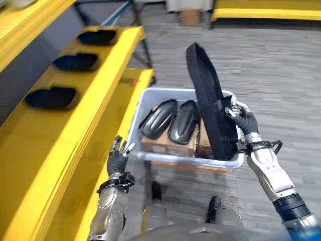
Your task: Move parts from the plastic box to the shelf.
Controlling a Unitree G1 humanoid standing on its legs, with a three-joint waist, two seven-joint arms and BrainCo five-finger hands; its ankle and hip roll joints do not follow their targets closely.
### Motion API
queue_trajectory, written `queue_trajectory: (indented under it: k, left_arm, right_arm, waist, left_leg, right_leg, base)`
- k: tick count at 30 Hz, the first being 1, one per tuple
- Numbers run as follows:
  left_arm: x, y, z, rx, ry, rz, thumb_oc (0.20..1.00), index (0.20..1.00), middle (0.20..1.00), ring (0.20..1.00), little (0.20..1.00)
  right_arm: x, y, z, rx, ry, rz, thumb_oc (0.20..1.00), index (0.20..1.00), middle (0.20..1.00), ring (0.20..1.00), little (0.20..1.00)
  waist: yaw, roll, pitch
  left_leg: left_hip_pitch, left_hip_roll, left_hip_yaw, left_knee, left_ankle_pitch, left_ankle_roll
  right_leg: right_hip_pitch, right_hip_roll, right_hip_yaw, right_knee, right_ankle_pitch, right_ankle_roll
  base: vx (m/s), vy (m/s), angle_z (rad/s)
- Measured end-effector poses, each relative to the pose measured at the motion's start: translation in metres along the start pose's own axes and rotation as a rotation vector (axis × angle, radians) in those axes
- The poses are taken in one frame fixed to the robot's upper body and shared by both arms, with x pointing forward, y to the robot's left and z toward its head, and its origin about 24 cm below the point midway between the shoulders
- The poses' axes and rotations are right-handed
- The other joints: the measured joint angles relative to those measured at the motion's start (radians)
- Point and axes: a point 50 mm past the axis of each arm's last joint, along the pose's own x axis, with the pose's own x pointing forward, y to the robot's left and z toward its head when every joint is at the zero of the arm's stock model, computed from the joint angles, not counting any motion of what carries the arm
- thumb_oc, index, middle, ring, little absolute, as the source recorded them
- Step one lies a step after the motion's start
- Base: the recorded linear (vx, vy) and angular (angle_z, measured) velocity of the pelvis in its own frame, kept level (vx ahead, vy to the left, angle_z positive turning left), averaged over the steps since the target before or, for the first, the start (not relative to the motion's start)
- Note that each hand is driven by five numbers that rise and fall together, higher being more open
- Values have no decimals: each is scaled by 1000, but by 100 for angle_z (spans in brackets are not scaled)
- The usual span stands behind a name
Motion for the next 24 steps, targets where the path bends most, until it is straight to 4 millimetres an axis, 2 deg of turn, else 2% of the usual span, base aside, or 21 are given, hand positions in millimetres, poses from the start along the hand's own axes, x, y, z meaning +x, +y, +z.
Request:
queue_trajectory:
  k: [1,2,3,4,5,6,7,8,9,10,11,13,16,17,20,21,23,24]
  left_arm:
    - [3,-5,-1,20,10,-33,1000,1000,1000,1000,1000]
    - [3,-3,2,39,1,-41,1000,1000,1000,1000,1000]
    - [0,7,0,72,22,-20,1000,1000,1000,1000,1000]
    - [4,5,2,98,33,-44,1000,1000,1000,1000,1000]
    - [5,3,3,91,25,-54,1000,1000,1000,1000,1000]
    - [3,3,0,84,33,-54,1000,1000,1000,1000,1000]
    - [0,3,-3,83,49,-58,1000,1000,1000,1000,1000]
    - [4,4,3,98,33,-64,1000,1000,1000,1000,1000]
    - [8,5,9,106,11,-63,1000,1000,1000,1000,1000]
    - [12,7,17,121,-16,-60,1000,1000,1000,1000,1000]
    - [14,7,21,124,-31,-61,1000,1000,1000,1000,1000]
    - [16,9,26,123,-48,-58,1000,1000,1000,1000,1000]
    - [15,13,27,119,-52,-40,1000,1000,1000,1000,1000]
    - [14,15,26,119,-51,-35,1000,1000,1000,1000,1000]
    - [15,13,26,116,-53,-39,1000,1000,1000,1000,1000]
    - [15,14,27,116,-54,-37,1000,1000,1000,1000,1000]
    - [13,16,25,114,-49,-27,1000,1000,1000,1000,1000]
    - [15,14,27,113,-56,-31,1000,1000,1000,1000,1000]
  right_arm:
    - [-9,-5,0,-14,4,-6,200,200,200,200,200]
    - [-11,-8,1,-14,-5,-7,200,200,200,200,200]
    - [-10,-5,0,1,-6,-8,200,200,200,200,200]
    - [-24,-17,-5,54,0,-104,200,200,200,200,200]
    - [-30,-23,-10,64,22,-149,200,200,200,200,200]
    - [-30,-27,-12,69,37,-173,200,200,200,200,200]
    - [-30,-31,-10,66,31,-192,200,200,200,200,200]
    - [-30,-31,-13,79,38,-209,200,200,200,200,200]
    - [-32,-29,-17,80,58,-200,200,200,200,200,200]
    - [-33,-23,-24,90,88,-187,200,200,200,200,200]
    - [-33,-21,-26,90,99,-176,200,200,200,200,200]
    - [-33,-19,-27,88,104,-159,200,200,200,200,200]
    - [-33,-18,-28,88,109,-147,200,200,200,200,200]
    - [-33,-17,-28,90,110,-144,200,200,200,200,200]
    - [-31,-17,-26,86,104,-136,200,200,200,200,200]
    - [-30,-16,-26,87,104,-135,200,200,200,200,200]
    - [-23,-10,-21,92,82,-114,200,200,200,200,200]
    - [-19,-8,-18,92,71,-101,200,200,200,200,200]
  waist:
    - [-27,-24,6]
    - [-24,-43,2]
    - [10,-59,-3]
    - [-46,-79,-6]
    - [-60,-70,-15]
    - [-66,-56,-22]
    - [-77,-13,-37]
    - [-94,-36,-20]
    - [-93,-58,-12]
    - [-95,-83,-13]
    - [-92,-91,-11]
    - [-96,-94,-12]
    - [-77,-94,-8]
    - [-66,-96,-7]
    - [-66,-109,-1]
    - [-54,-118,5]
    - [-27,-142,23]
    - [-29,-146,26]
  left_leg:
    - [-11,-25,132,11,-73,109]
    - [-28,-6,212,108,-30,15]
    - [-16,24,242,213,-12,-16]
    - [-6,85,440,376,-5,-70]
    - [24,93,448,366,13,-97]
    - [94,93,436,279,55,-134]
    - [163,87,398,182,82,-146]
    - [178,40,381,133,98,-126]
    - [178,22,378,143,89,-116]
    - [149,19,376,201,27,-109]
    - [140,14,370,225,5,-106]
    - [132,1,366,239,-11,-104]
    - [110,-16,364,264,-19,-80]
    - [96,-20,361,270,-29,-83]
    - [45,-29,318,291,-36,-76]
    - [36,-34,312,299,-39,-72]
    - [-33,-68,273,367,-81,-35]
    - [-50,-84,251,374,-82,-20]
  right_leg:
    - [38,-59,-102,24,-37,-7]
    - [46,-69,-133,23,-57,-13]
    - [48,-85,-164,12,-43,-33]
    - [109,-102,-294,-65,16,-6]
    - [114,-101,-304,-78,30,12]
    - [105,-96,-304,-83,46,23]
    - [93,-89,-302,-72,55,31]
    - [83,-129,-300,-50,64,37]
    - [87,-144,-286,-60,80,43]
    - [88,-172,-280,-61,93,60]
    - [89,-181,-279,-67,97,64]
    - [88,-191,-278,-79,111,74]
    - [83,-204,-275,-98,146,78]
    - [85,-209,-277,-107,144,83]
    - [84,-219,-317,-110,150,95]
    - [84,-226,-325,-110,153,100]
    - [84,-269,-375,-93,177,125]
    - [87,-287,-394,-83,183,125]
  base:
    - [-114,-72,303]
    - [-140,-63,202]
    - [-59,85,201]
    - [58,201,165]
    - [81,200,176]
    - [89,150,35]
    - [87,106,0]
    - [139,172,-2]
    - [146,228,7]
    - [111,201,3]
    - [78,161,5]
    - [43,91,9]
    - [73,166,7]
    - [60,126,17]
    - [76,150,38]
    - [122,287,42]
    - [129,342,69]
    - [201,409,116]
